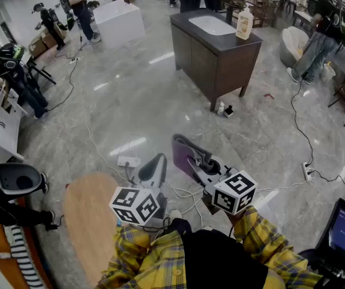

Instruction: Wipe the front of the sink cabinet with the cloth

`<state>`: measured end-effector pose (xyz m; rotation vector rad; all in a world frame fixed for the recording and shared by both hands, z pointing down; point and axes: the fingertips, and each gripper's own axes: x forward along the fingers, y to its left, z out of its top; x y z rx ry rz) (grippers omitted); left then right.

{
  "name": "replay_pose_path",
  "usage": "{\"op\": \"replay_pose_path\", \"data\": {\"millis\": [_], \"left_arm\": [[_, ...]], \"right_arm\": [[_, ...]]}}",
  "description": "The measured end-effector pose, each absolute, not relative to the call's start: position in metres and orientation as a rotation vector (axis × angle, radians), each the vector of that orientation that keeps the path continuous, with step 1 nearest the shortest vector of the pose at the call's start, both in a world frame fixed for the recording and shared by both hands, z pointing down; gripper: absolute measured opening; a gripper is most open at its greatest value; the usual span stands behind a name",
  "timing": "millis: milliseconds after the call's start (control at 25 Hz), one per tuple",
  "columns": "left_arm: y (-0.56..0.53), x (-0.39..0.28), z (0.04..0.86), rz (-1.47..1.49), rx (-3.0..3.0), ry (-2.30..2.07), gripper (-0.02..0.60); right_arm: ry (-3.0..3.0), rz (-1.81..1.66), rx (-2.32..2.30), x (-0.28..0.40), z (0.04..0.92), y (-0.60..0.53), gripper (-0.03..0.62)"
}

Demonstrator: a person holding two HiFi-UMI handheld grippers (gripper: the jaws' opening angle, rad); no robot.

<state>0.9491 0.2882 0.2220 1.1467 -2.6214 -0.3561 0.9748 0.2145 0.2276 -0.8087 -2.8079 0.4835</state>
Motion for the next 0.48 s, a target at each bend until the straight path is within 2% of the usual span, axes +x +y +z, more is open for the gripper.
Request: {"op": "replay_pose_path", "data": {"millis": [480], "left_arm": [[0.309, 0.931, 0.225, -0.366, 1.123, -2.633, 0.006]], "right_arm": [[-2.785, 0.535, -0.809, 0.96, 0.232, 0.229, 0.043]]}}
